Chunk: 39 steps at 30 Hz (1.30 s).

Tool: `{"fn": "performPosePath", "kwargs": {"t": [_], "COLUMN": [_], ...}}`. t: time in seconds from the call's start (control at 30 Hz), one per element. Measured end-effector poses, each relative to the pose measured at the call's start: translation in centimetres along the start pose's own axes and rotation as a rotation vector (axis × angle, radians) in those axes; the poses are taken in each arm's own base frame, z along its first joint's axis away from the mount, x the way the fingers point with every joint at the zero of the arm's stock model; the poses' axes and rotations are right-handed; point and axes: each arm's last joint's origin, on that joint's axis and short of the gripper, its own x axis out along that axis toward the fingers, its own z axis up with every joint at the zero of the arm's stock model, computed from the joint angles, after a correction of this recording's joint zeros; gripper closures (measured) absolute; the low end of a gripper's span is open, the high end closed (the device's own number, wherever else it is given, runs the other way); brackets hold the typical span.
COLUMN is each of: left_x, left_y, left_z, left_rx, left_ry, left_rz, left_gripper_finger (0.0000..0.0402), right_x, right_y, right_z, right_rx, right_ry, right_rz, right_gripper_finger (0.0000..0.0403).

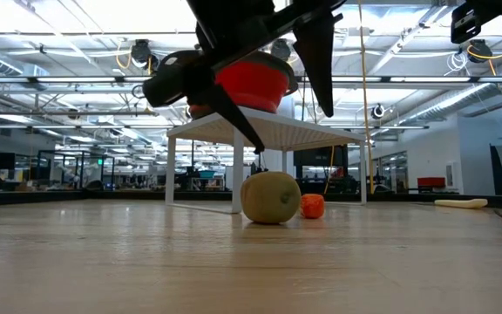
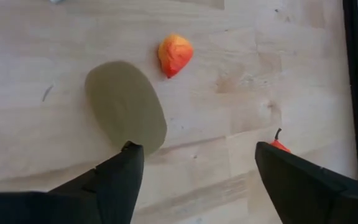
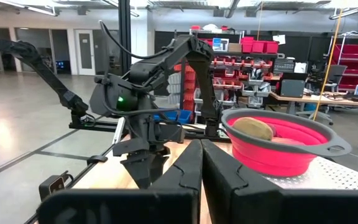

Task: Pick & Place Fruit
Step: Put the kiwi into the red strainer bowl on the shelf

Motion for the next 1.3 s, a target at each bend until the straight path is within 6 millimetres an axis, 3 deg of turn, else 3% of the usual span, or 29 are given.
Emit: {"fn": "performPosePath", "kwargs": {"t": [0.33,0.7,1.13,1.3], "left_x": [0.3,0.3,4.8,4.9], "left_y": [0.1,1.0,1.9,2.1], "left_z": [0.6,0.9,0.6,0.7], "left_rx": [0.061,0.008,-0.040,-0.034], "left_ry": [0.001,-0.008,0.039,0.016], "left_rz": [0.029,0.122,0.189,0.201], "left_gripper_finger": [0.0087,0.0087,0.0087,0.0087], "right_x": [0.0,0.0,0.0,0.0], "right_y": [0.0,0.0,0.0,0.0], "right_z": [0.0,0.0,0.0,0.0], "right_rx": [-0.001,-0.022,-0.027,-0.027], "right_ry": [0.000,0.000,-0.003,-0.003], "right_rz": [0.000,0.000,-0.002,-0.002], "right_gripper_finger": [0.0403,0.0403,0.0403,0.0403]}}
